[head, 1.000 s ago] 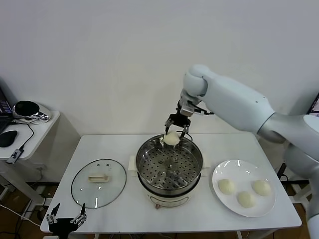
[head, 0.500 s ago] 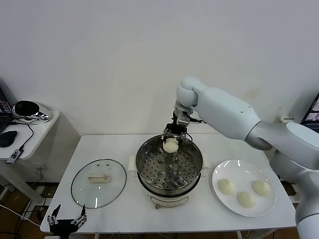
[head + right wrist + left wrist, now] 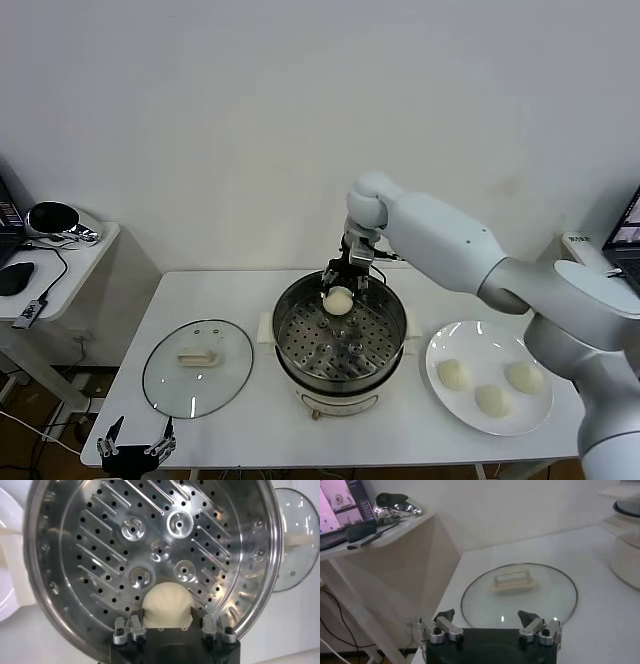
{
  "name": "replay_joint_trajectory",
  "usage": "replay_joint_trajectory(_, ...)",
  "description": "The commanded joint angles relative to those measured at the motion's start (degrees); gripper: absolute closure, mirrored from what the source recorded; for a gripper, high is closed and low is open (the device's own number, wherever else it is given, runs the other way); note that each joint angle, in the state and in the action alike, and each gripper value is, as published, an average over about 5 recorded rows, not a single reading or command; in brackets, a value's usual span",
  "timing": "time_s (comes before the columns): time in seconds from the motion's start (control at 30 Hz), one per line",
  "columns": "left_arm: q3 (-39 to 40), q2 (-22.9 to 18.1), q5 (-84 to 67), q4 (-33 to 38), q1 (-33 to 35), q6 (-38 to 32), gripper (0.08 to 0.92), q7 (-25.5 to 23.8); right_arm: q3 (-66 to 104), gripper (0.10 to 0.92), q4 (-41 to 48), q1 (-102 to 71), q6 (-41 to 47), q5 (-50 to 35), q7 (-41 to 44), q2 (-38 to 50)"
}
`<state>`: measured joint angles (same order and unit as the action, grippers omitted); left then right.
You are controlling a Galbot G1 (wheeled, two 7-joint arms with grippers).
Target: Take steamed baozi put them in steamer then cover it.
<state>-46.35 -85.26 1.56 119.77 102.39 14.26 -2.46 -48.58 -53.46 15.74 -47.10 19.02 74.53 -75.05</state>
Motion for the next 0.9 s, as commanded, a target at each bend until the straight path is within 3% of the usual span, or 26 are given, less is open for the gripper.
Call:
replay_joint_trajectory(0.03,0.0,0.0,0.0,-0.1,0.0,0.0,0.177,0.0,0.4,0.417,0.6,-0.8,-0.3,1.5,-1.9,-0.3)
replay_joint_trajectory(0.23,0.0,0.0,0.2,0.0,0.2,0.0,0.177,-0.2,-0.5,0.282,-0.5,-0.1,0.5,-2.0,-3.0,0.3)
replay_joint_trajectory(0.37,0.1,0.1,0.2,0.5,0.5,0.0,0.177,-0.7,-1.5,0.212,-4.6,1.6,6.3,-6.8,-1.8,2.9)
replay_joint_trajectory(0.6,0.3,0.1,0.3,1.2,0.2,0.2,0.177,-1.1,-1.5,0.203,-13.1,6.6,17.4,-19.1,-0.5,11.6)
replay_joint_trajectory(0.9,0.8,0.9,-0.1,2.6,-0.3,0.7,0.177,-1.7,-7.3,0.203,-19.3,16.5,42.4,-34.0,-2.6,29.2)
